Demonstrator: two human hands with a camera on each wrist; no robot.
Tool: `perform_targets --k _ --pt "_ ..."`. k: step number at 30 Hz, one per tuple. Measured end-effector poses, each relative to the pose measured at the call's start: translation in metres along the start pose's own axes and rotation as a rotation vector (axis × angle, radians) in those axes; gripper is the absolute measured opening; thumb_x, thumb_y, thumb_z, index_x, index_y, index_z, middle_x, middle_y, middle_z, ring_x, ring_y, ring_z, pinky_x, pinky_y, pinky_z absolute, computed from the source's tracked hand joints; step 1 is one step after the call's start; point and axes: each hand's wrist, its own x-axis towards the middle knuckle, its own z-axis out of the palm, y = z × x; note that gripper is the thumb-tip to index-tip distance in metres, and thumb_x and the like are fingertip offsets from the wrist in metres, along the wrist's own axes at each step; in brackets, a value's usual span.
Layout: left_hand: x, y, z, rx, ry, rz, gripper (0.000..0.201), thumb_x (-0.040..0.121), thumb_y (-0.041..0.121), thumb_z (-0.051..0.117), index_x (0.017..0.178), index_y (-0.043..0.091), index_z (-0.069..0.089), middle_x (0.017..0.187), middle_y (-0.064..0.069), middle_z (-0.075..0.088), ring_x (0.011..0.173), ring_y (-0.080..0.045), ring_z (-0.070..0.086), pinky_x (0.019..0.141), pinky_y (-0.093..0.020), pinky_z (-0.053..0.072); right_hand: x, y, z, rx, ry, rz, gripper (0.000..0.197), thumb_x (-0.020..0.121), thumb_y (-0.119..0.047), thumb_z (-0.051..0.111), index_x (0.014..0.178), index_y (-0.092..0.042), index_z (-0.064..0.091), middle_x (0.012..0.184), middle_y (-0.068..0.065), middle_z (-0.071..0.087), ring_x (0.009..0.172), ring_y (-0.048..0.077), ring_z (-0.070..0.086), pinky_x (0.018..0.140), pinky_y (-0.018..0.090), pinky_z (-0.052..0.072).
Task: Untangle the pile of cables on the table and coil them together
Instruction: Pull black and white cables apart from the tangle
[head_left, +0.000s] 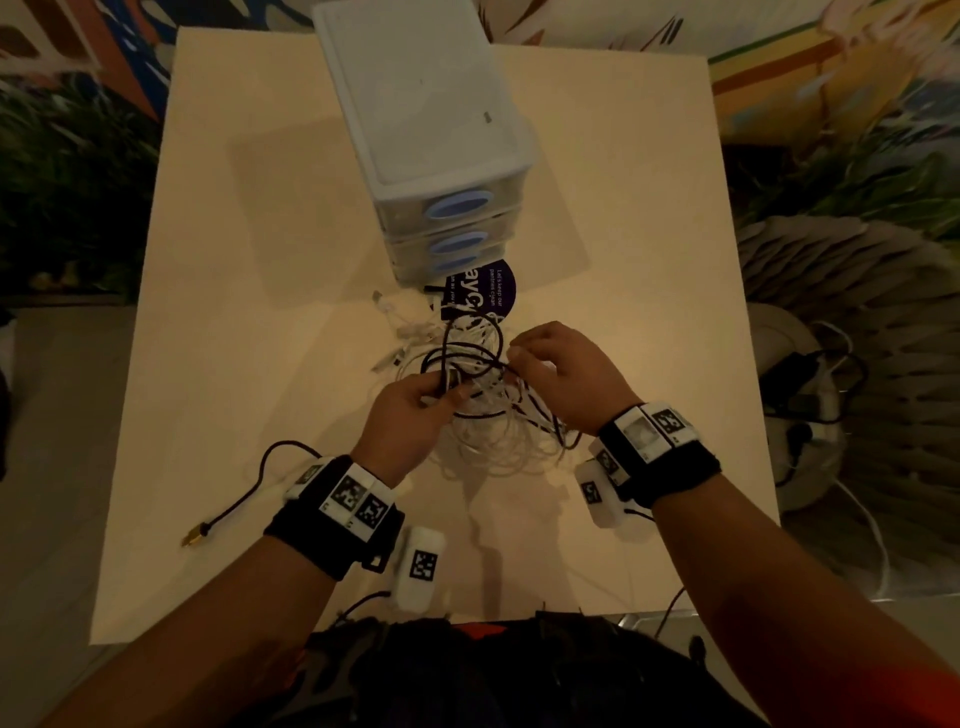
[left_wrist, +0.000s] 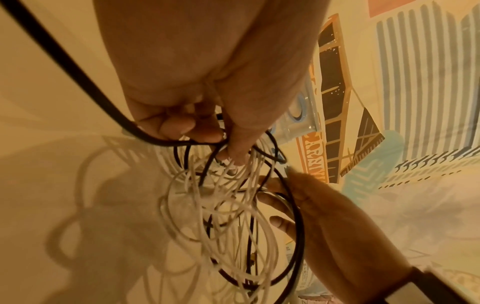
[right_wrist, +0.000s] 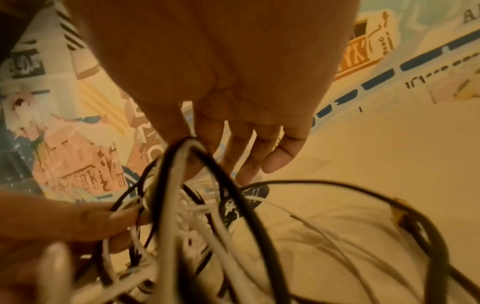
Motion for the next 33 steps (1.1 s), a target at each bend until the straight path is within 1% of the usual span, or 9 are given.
perform_targets --k 5,8,11,14,17,20,24,29,33 --pt "0.003 0.004 -0.001 -0.007 0.005 0.018 0.016 0.096 0.020 0.070 0.109 0.019 0.078 0.086 0.016 0.077 0.086 0.007 0.069 0.074 -0.008 0.049 0.009 0.005 0.002 -0.114 0.031 -0.036 0.045 0.094 -0.058 0.041 0.089 -0.032 0.078 0.103 -0.004 0.067 0.101 0.019 0.059 0.087 0.047 0.049" --pt "0.005 0.006 -0.003 0.119 0.025 0.022 0.017 0.100 0.027 0.065 0.107 0.017 0.077 0.057 0.023 0.063 0.059 0.007 0.059 0.064 -0.016 0.043 0.006 0.001 0.001 -0.177 0.141 -0.044 0.042 0.094 -0.056 0.042 0.093 -0.033 0.077 0.095 -0.002 0.061 0.091 0.023 0.056 0.078 0.046 0.048" --pt "0.006 0.008 -0.008 0.148 0.036 0.000 0.020 0.099 0.032 0.065 0.109 0.020 0.079 0.056 0.019 0.064 0.050 0.000 0.056 0.060 -0.022 0.045 0.004 -0.001 -0.002 -0.199 0.177 -0.057 0.036 0.098 -0.047 0.041 0.094 -0.032 0.073 0.086 -0.002 0.060 0.084 0.024 0.055 0.074 0.047 0.047" --pt "0.004 0.009 -0.014 0.213 0.061 0.026 0.017 0.093 0.044 0.070 0.093 0.028 0.079 0.065 0.009 0.069 0.055 -0.008 0.060 0.064 -0.039 0.054 0.000 -0.001 -0.011 -0.141 0.178 -0.072 0.032 0.101 -0.040 0.042 0.097 -0.022 0.068 0.087 -0.001 0.063 0.084 0.024 0.055 0.077 0.049 0.046" --pt "-0.003 0.019 -0.018 0.428 0.220 0.118 0.026 0.084 0.049 0.079 0.095 0.030 0.064 0.080 0.014 0.067 0.065 0.002 0.060 0.064 -0.029 0.048 -0.009 -0.004 -0.026 -0.030 0.148 -0.068 0.021 0.107 -0.026 0.047 0.098 -0.020 0.064 0.090 -0.007 0.068 0.087 0.018 0.057 0.082 0.042 0.046" --pt "-0.011 0.037 -0.015 0.459 0.276 0.253 0.047 0.079 0.050 0.082 0.110 0.037 0.049 0.091 0.013 0.059 0.075 -0.002 0.056 0.062 -0.026 0.044 -0.017 -0.011 -0.034 -0.033 0.156 -0.124 0.019 0.106 -0.027 0.047 0.101 -0.026 0.064 0.082 -0.015 0.069 0.083 0.009 0.054 0.080 0.034 0.043" --pt "-0.008 0.050 0.000 0.614 0.087 0.421 0.063 0.092 0.047 0.068 0.147 0.044 0.039 0.106 0.012 0.054 0.085 -0.004 0.054 0.073 -0.025 0.046 -0.026 -0.021 -0.035 0.037 0.189 -0.219 0.017 0.102 -0.017 0.056 0.109 -0.020 0.071 0.087 -0.013 0.071 0.087 0.005 0.056 0.081 0.013 0.038" --pt "0.005 0.048 0.005 0.688 0.063 0.418 0.032 0.100 0.039 0.059 0.132 0.036 0.063 0.098 0.010 0.053 0.094 -0.013 0.058 0.074 -0.022 0.035 -0.040 -0.020 -0.032 0.075 0.112 -0.134 0.016 0.101 -0.023 0.060 0.110 -0.029 0.071 0.093 -0.013 0.071 0.090 0.007 0.057 0.076 0.012 0.036" --pt "0.007 0.052 -0.005 0.670 0.153 0.542 0.020 0.097 0.035 0.067 0.115 0.033 0.076 0.093 0.007 0.049 0.085 -0.011 0.052 0.070 -0.019 0.033 -0.054 -0.021 -0.039 0.193 -0.013 -0.013 0.028 0.104 -0.033 0.052 0.093 -0.027 0.078 0.091 -0.015 0.073 0.095 0.002 0.061 0.087 0.021 0.044"
